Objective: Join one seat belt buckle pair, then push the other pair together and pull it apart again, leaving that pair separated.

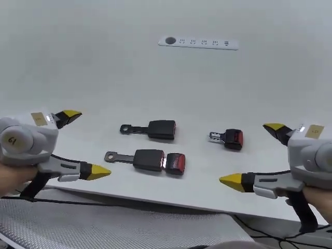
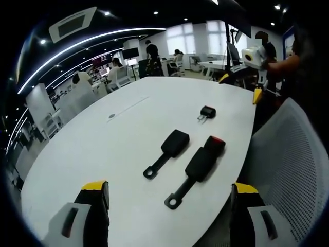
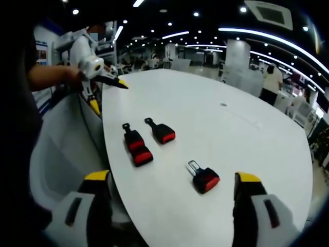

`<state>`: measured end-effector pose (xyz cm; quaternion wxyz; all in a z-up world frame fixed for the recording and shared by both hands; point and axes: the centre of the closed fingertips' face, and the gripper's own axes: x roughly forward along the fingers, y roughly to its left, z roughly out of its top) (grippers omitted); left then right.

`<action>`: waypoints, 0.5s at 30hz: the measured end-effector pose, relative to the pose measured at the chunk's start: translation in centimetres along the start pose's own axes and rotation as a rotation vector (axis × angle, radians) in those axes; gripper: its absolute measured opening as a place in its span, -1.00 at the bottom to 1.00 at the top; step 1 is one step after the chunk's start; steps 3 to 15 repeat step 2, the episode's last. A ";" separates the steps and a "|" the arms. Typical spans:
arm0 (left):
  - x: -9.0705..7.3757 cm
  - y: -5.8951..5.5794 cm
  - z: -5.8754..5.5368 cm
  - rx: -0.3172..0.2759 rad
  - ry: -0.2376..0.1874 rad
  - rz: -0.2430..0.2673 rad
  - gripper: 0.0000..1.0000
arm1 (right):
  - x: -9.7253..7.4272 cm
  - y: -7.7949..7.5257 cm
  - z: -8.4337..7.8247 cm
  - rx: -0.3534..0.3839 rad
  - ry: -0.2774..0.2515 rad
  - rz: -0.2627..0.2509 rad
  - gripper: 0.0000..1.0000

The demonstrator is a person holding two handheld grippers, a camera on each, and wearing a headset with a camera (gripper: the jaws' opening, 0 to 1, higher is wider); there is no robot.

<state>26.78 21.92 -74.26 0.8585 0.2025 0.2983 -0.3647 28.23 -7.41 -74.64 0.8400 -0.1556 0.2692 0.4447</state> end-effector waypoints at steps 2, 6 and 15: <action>0.0 -0.1 0.0 0.001 0.001 -0.002 0.99 | -0.1 -0.1 -0.1 -0.002 0.002 -0.003 1.00; 0.0 -0.1 0.0 0.001 0.001 -0.002 0.99 | -0.1 -0.1 -0.1 -0.002 0.002 -0.003 1.00; 0.0 -0.1 0.0 0.001 0.001 -0.002 0.99 | -0.1 -0.1 -0.1 -0.002 0.002 -0.003 1.00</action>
